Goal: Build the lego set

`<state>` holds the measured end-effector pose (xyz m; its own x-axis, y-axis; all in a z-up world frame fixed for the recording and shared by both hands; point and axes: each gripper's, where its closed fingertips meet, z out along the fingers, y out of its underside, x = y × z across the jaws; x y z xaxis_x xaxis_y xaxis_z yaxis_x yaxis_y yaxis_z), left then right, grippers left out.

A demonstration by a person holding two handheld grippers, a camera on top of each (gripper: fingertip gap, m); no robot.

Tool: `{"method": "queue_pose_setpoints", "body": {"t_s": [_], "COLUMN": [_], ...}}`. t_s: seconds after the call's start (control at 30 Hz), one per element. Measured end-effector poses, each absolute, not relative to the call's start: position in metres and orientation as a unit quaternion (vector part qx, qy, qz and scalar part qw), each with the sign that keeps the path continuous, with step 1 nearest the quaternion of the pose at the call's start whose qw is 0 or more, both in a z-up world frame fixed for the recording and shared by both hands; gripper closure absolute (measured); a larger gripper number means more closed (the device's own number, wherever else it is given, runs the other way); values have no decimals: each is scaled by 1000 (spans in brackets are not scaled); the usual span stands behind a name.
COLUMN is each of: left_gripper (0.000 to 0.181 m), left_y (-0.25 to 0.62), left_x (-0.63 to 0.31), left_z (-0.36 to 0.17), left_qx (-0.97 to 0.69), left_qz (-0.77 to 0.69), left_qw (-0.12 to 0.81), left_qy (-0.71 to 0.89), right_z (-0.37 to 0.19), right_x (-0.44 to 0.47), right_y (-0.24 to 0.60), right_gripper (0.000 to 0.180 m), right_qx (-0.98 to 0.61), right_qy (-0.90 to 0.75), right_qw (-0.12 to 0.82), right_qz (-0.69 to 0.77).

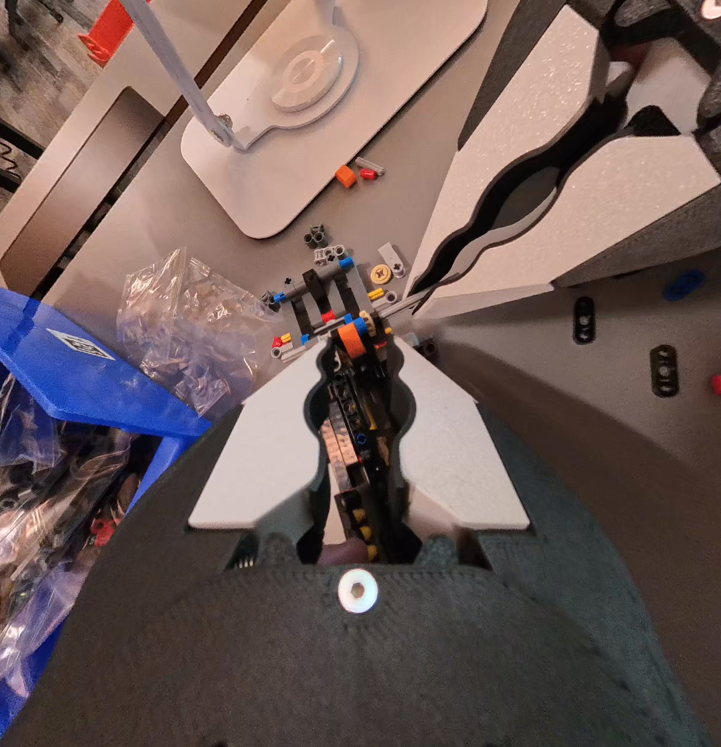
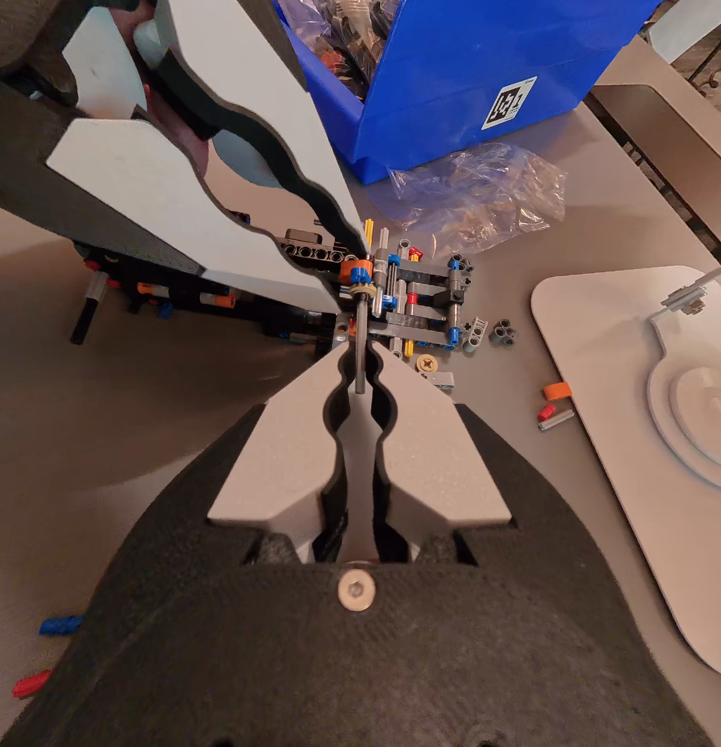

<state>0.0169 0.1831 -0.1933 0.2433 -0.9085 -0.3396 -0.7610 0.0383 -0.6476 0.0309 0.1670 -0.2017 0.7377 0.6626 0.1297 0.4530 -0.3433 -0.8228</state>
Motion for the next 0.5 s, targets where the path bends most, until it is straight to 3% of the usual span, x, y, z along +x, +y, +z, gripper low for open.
{"method": "queue_pose_setpoints", "body": {"t_s": [0.03, 0.5], "left_gripper": [160, 167], "left_y": [185, 192], "left_x": [17, 17], "left_z": [-193, -194], "left_qx": [-686, -671], "left_qz": [-91, -42], "left_qw": [392, 420], "left_qy": [606, 610], "right_z": [-202, -202], "right_x": [31, 32], "right_y": [167, 171], "right_gripper": [180, 180], "right_qx": [-812, -823], "right_qy": [-343, -329], "right_qw": [458, 454], "right_qz": [114, 93]}}
